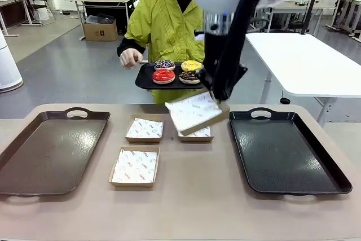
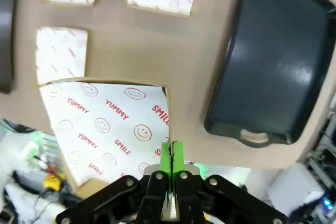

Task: Individually package the donuts and arrange them on the tray.
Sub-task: Pick up one Paper togo box, then place the picked Paper togo box on the Handle tray while simultaneously picking up another Paper togo box from the table with the other hand.

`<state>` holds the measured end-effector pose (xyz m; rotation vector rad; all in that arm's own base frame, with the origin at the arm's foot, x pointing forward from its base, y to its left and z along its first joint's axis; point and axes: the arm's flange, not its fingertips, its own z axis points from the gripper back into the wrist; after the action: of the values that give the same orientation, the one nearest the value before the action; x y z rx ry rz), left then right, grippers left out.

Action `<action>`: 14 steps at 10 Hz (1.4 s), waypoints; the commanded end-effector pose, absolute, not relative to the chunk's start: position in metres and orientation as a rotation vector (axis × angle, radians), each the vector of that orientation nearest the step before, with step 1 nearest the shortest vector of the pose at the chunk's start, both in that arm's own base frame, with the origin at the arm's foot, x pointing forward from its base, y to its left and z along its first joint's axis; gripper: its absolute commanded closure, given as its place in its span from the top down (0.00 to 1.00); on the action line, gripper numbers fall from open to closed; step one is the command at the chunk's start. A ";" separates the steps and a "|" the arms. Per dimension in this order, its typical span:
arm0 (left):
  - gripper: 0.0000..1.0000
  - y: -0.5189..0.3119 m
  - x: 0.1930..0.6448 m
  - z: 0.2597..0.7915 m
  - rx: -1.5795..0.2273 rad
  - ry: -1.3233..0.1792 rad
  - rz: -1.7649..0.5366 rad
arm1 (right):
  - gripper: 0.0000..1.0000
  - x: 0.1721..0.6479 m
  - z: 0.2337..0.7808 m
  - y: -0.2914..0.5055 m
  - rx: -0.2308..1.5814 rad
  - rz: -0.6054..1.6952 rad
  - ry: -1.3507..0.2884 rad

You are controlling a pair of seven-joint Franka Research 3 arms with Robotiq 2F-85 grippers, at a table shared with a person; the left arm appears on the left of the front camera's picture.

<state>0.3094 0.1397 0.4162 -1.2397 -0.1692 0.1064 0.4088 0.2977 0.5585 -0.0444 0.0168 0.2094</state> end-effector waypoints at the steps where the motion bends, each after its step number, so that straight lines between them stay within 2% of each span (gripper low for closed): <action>1: 1.00 0.140 0.309 0.417 -1.250 -0.178 0.107 | 0.00 0.445 0.573 0.307 -0.030 0.124 0.002; 5: 1.00 0.140 0.309 0.417 -1.250 -0.178 0.107 | 0.00 0.493 0.574 0.287 0.019 0.059 -0.035; 14: 1.00 0.140 0.309 0.417 -1.250 -0.178 0.107 | 0.00 0.489 0.578 0.282 0.033 0.075 -0.020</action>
<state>0.3094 0.1398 0.4163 -1.2395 -0.1693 0.1063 0.4903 0.2838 0.5760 0.0356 -0.0219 0.0764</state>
